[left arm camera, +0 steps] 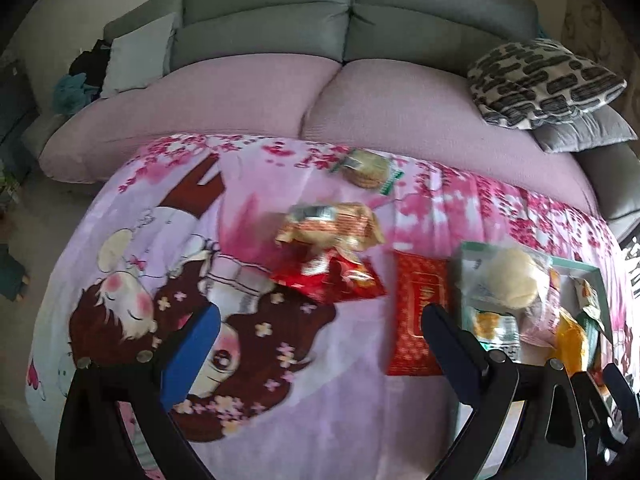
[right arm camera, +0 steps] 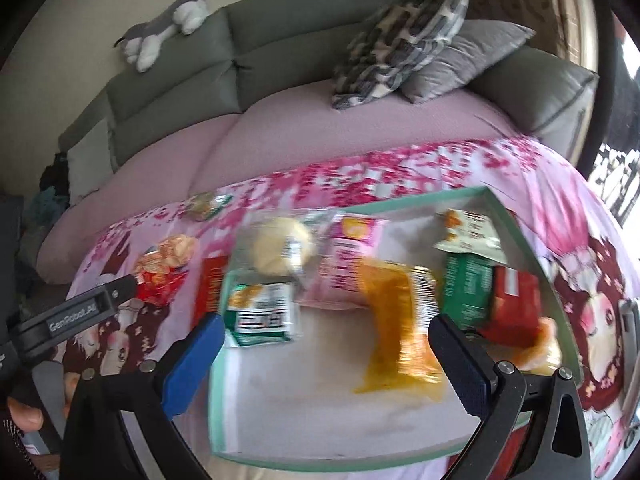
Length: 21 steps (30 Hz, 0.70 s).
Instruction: Organize snacks
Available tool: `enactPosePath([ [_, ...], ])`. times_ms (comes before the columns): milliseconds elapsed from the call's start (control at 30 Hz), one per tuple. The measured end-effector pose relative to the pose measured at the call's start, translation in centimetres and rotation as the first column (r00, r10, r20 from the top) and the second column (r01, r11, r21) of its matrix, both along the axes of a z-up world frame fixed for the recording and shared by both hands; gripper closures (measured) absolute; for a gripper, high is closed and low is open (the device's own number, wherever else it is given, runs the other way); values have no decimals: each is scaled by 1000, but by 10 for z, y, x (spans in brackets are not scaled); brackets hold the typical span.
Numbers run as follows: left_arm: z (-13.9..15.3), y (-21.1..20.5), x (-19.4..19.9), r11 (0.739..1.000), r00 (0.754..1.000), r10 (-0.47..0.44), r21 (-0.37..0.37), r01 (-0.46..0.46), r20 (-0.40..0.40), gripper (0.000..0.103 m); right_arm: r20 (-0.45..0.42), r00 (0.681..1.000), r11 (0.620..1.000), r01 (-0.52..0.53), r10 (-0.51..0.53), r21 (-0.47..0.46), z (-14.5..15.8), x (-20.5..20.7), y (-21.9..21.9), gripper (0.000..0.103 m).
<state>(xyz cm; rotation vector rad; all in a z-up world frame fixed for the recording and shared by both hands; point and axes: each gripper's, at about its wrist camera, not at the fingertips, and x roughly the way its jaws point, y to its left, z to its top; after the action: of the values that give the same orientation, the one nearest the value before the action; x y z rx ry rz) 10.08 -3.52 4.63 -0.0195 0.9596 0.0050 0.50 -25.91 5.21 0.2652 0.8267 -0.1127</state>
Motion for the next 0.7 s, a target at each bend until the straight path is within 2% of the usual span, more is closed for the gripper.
enactPosePath([
  [267,-3,33,6,998,998,57,-2,-57,1,3,-10,995,995,-98,97,-29,-3,18,47,0],
  [700,-22,84,14,987,986,156,-39,-159,-63,3,-82,976,977,-205,200,-63,-27,39,109,0],
])
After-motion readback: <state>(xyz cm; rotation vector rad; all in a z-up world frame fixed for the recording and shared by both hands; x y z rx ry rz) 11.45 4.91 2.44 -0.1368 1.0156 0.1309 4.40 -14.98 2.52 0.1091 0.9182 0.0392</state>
